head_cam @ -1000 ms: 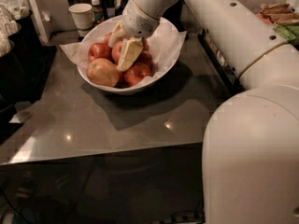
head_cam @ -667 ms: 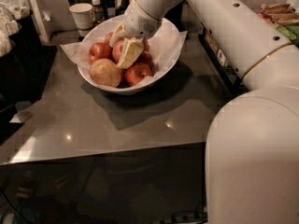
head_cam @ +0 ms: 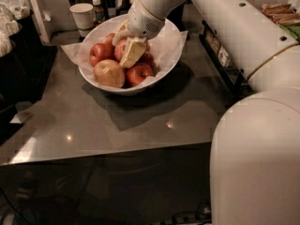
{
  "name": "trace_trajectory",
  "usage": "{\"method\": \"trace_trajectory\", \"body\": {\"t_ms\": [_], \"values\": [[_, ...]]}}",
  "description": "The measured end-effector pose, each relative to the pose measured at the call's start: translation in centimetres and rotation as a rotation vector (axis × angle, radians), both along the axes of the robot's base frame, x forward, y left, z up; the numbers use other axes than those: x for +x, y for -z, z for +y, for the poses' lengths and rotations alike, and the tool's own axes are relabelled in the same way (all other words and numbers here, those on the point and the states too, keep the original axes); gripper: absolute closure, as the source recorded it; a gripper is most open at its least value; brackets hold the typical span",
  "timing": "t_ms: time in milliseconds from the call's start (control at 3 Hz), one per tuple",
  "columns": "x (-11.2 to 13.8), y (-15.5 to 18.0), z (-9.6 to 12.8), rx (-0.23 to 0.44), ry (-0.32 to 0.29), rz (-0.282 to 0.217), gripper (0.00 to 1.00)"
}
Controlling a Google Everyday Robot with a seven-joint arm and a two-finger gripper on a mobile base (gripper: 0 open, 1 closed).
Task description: Pick apple from white bowl
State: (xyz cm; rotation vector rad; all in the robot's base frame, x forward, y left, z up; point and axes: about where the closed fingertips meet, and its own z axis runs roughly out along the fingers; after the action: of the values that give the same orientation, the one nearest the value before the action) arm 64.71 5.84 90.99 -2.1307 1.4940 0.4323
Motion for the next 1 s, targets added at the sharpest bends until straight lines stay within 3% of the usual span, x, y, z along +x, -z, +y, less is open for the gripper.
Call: {"method": "trace_trajectory", "body": {"t_ms": [667, 1000], "values": [[-4.3, -6.5, -3.1, 0.234, 0.035, -0.002, 1.00], [-7.1, -9.3, -5.5, 0.313, 0.078, -0.018, 1.00]]}}
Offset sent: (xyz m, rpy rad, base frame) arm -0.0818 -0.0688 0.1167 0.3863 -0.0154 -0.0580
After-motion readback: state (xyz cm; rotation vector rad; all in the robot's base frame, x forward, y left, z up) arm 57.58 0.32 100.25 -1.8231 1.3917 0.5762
